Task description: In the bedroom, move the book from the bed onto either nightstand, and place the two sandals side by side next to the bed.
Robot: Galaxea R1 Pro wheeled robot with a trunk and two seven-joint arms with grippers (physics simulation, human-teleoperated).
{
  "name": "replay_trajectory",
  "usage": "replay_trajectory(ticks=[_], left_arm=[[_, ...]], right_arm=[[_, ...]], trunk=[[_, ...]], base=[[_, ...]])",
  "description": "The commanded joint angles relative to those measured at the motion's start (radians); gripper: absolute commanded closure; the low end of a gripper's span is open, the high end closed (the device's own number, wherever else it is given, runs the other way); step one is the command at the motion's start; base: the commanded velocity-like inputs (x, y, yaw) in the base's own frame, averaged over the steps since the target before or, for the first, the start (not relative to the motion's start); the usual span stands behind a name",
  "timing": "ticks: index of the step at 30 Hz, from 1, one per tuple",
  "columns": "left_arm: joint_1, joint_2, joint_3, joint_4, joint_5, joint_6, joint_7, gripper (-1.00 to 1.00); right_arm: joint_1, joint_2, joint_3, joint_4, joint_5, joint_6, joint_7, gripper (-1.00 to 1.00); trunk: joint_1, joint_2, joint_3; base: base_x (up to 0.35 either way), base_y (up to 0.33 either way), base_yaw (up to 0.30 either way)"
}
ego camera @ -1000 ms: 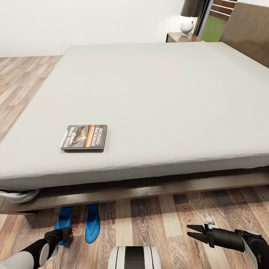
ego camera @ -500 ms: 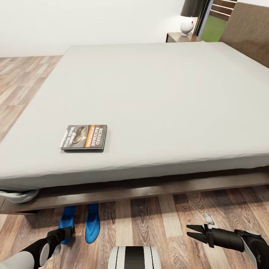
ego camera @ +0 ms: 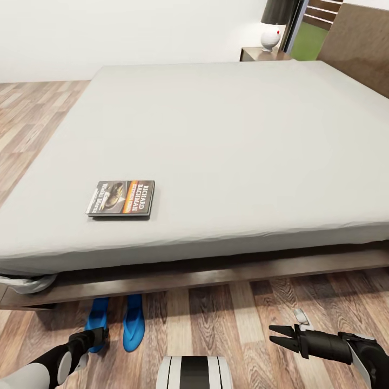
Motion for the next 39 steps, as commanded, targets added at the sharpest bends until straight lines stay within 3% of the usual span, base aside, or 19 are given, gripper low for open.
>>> replay_trajectory(ticks=[1,29,39], left_arm=[[0.000,0.000,0.000,-0.003,-0.007,-0.005,-0.005,1.00],[0.000,-0.007,0.000,-0.002,-0.007,-0.003,-0.007,1.00],[0.000,-0.007,0.001,0.001,-0.007,-0.034,-0.003,1.00]], right_arm=[[0.000,0.000,0.000,0.000,-0.001,0.011,0.003,-1.00],[0.000,0.003,0.001,0.000,-0.001,0.010,0.003,-1.00],[0.000,0.003,0.001,0.000,-0.001,0.011,0.003,-1.00]], trunk=[[0.000,0.000,-0.001],[0.000,0.000,-0.001],[0.000,0.000,-0.001]], base=[[0.000,0.000,0.000],[0.000,-0.045,0.000],[0.000,0.000,0.000]])
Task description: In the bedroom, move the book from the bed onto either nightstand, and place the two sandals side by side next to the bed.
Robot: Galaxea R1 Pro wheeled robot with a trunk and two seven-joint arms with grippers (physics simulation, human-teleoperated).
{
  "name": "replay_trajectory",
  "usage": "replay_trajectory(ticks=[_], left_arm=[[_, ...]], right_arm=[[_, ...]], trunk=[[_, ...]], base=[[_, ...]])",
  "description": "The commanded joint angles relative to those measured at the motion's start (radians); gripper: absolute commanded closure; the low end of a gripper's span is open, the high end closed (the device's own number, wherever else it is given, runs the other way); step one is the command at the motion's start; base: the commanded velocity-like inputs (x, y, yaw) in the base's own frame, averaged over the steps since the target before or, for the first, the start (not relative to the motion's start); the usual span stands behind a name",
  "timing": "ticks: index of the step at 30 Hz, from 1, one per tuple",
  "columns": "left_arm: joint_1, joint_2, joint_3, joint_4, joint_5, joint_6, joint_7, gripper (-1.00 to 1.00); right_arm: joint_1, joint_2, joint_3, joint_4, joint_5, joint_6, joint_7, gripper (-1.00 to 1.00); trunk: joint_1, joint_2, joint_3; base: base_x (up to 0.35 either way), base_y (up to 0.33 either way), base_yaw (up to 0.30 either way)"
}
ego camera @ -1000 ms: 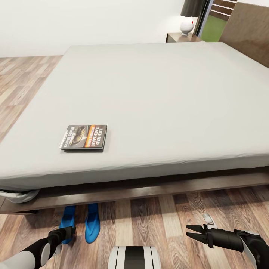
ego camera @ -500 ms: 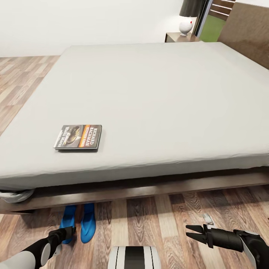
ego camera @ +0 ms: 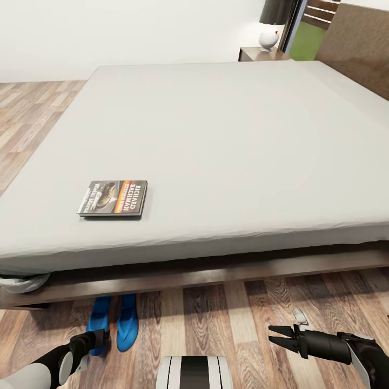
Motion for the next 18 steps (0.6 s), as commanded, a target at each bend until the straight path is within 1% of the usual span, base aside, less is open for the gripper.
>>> replay_trajectory(ticks=[1,3,12,18], left_arm=[[0.000,0.000,0.002,-0.004,-0.010,-0.015,-0.004,1.00],[0.000,0.000,0.002,-0.004,-0.010,-0.032,-0.004,1.00],[0.000,0.000,0.002,-0.003,-0.010,-0.058,-0.004,1.00],[-0.001,0.000,0.000,-0.003,-0.010,-0.094,-0.004,1.00]], right_arm=[[0.000,0.000,-0.001,0.000,-0.001,0.011,0.003,-1.00],[0.000,0.000,-0.001,0.000,-0.001,0.011,0.003,-1.00],[0.000,0.000,-0.001,0.000,-0.002,0.011,0.003,-1.00],[0.000,0.009,-0.001,-0.001,-0.001,0.010,0.003,-1.00]], trunk=[[0.000,0.000,-0.001],[0.000,0.000,-0.001],[0.000,0.000,-0.001],[0.000,0.000,-0.001]], base=[[0.000,0.000,0.000],[0.000,0.000,0.000],[0.000,0.000,0.000],[0.000,0.000,0.000]])
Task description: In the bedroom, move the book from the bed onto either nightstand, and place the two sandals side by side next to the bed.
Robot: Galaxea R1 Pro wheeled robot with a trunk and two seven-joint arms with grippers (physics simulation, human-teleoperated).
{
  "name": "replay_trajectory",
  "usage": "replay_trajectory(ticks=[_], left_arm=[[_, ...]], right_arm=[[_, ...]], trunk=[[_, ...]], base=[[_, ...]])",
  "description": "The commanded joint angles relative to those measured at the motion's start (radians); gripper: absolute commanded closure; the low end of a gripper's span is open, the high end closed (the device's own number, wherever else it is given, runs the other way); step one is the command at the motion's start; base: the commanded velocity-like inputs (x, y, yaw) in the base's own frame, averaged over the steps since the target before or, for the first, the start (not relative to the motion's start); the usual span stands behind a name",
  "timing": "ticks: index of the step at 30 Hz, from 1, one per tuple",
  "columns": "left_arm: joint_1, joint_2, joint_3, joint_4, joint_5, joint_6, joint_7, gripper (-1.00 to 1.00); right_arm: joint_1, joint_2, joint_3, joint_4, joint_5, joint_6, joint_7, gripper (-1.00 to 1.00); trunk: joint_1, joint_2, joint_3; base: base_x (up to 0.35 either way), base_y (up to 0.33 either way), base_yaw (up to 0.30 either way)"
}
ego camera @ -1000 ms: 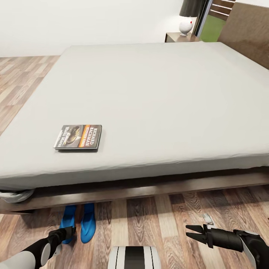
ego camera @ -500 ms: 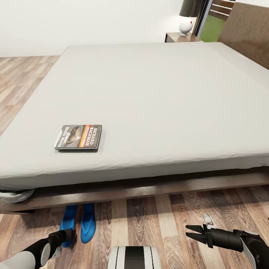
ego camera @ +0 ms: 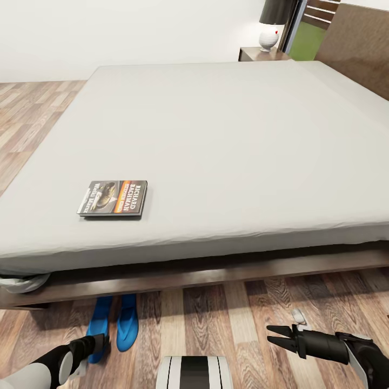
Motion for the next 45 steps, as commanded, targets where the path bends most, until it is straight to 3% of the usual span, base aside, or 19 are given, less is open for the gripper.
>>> replay_trajectory(ticks=[1,9,30,45], left_arm=[[0.000,0.001,0.001,-0.003,-0.008,-0.016,-0.004,1.00],[-0.004,0.001,0.004,-0.004,-0.008,-0.079,-0.004,1.00],[-0.010,0.004,0.006,-0.005,-0.008,-0.131,-0.001,1.00],[-0.045,0.006,0.008,-0.002,-0.008,-0.161,0.003,1.00]], right_arm=[[0.000,0.001,-0.001,0.000,-0.001,0.011,0.003,-1.00],[0.000,0.003,-0.001,0.000,-0.001,0.011,0.003,-1.00],[0.000,0.003,-0.001,-0.002,-0.001,0.011,0.003,-1.00],[0.000,0.003,-0.001,0.000,-0.001,0.011,0.003,-1.00]], trunk=[[0.000,0.000,-0.001],[0.000,0.000,-0.001],[0.000,0.000,-0.001],[0.000,0.000,-0.001]], base=[[0.000,0.000,0.000],[0.000,0.000,0.000],[0.000,0.000,0.000],[0.000,0.000,0.000]])
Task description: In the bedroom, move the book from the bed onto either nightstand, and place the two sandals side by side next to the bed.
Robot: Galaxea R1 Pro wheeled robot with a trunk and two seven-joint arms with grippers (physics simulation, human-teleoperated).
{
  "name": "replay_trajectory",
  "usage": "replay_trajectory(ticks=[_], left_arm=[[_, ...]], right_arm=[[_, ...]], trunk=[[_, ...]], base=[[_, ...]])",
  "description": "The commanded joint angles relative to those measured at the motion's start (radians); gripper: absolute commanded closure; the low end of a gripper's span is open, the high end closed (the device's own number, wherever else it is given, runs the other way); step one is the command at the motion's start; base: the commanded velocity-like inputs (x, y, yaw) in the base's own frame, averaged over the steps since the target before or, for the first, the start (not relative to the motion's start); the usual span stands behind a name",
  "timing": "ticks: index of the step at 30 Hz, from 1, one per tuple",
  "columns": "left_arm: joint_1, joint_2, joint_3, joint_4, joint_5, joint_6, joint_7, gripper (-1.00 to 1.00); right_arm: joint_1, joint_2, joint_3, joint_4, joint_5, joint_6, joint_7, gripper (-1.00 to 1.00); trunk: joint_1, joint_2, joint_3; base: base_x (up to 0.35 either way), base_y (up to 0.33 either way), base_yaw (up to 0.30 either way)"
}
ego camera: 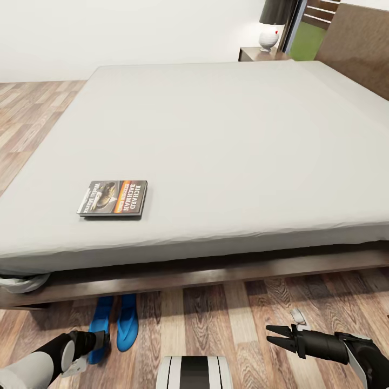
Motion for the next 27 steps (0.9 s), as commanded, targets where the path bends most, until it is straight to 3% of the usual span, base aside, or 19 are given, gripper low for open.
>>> replay_trajectory(ticks=[1,27], left_arm=[[0.000,0.000,0.001,-0.003,-0.005,-0.007,-0.004,1.00],[-0.009,-0.003,0.004,-0.006,-0.005,0.005,-0.011,1.00]], right_arm=[[0.000,0.000,0.000,0.000,-0.001,0.011,0.003,-1.00],[0.000,0.000,0.000,-0.002,0.000,0.011,0.003,-1.00]], trunk=[[0.000,0.000,-0.001],[0.000,0.000,-0.001]], base=[[0.000,0.000,0.000],[0.000,0.000,0.000]])
